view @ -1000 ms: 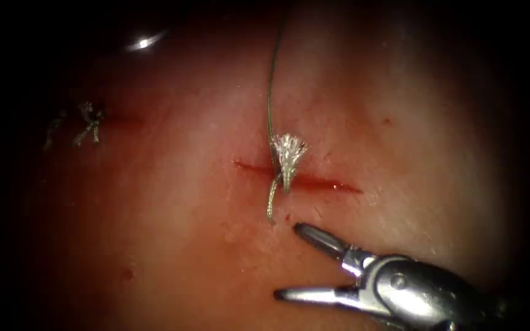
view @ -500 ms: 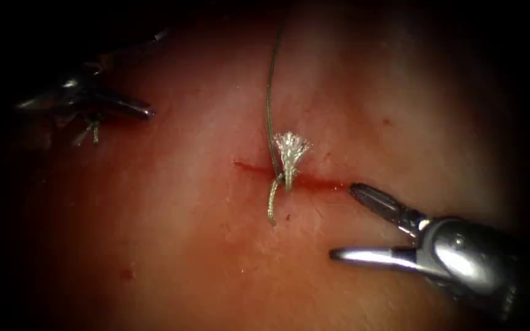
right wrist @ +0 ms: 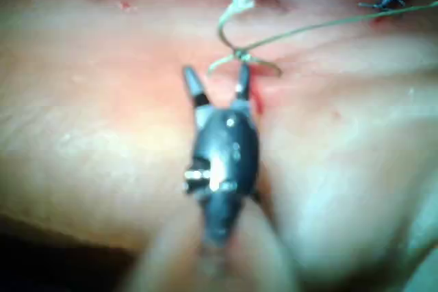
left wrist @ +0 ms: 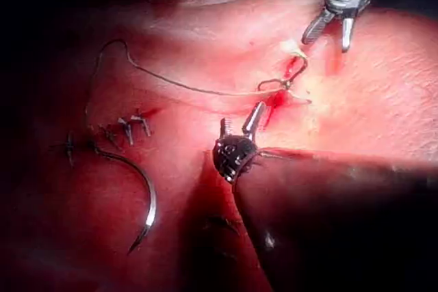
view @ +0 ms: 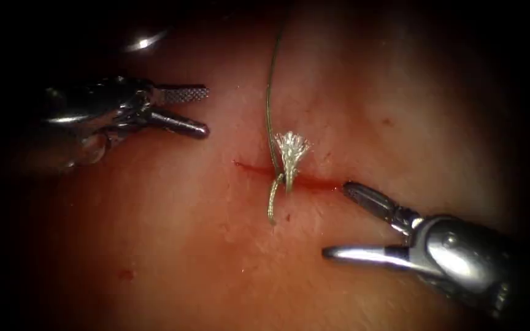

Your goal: Wound Closure

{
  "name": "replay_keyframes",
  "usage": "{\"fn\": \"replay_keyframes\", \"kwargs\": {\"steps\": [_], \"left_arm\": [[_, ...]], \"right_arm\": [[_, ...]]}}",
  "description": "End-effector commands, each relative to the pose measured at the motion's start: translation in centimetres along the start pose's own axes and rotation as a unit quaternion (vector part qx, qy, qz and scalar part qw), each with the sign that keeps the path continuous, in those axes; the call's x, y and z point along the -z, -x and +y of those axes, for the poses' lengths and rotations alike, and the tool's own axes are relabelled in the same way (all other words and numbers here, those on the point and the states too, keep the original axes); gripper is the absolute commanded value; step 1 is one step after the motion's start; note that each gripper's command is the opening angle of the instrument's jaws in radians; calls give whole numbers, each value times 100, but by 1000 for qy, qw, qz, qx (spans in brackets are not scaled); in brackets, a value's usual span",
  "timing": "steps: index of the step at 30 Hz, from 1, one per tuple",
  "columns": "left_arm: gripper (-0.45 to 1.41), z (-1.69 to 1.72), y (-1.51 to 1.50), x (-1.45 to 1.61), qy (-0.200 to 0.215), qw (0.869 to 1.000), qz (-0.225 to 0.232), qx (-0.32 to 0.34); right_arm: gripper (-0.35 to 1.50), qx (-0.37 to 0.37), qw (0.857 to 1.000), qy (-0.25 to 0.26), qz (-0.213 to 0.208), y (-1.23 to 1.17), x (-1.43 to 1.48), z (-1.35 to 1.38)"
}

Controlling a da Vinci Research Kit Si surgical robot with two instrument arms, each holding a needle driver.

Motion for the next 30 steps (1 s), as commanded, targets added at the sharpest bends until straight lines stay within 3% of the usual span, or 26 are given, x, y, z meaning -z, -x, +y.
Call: {"fn": "replay_keyframes", "kwargs": {"steps": [1,5,9,14,19,26,30], "left_arm": [[67,-16,4,-12,-10,1000,-6,12],[76,-56,3,-33,-44,998,-16,39],[78,-76,-21,-57,-54,995,-6,80],[93,-86,-39,-94,-14,988,6,153],[99,-89,-45,-113,0,985,7,174],[96,-102,-43,-117,4,986,3,167],[72,-112,-42,-118,5,987,1,162]], "right_arm": [[140,1,1000,-1,1,5,-11,-2],[140,3,1000,0,1,8,-14,-7],[140,4,1000,1,1,11,-17,-9],[140,5,1000,1,-2,12,-17,-9],[138,6,1000,1,-2,13,-18,-10],[138,6,1000,2,-2,14,-19,-10],[138,6,1000,2,-2,14,-20,-10]]}}
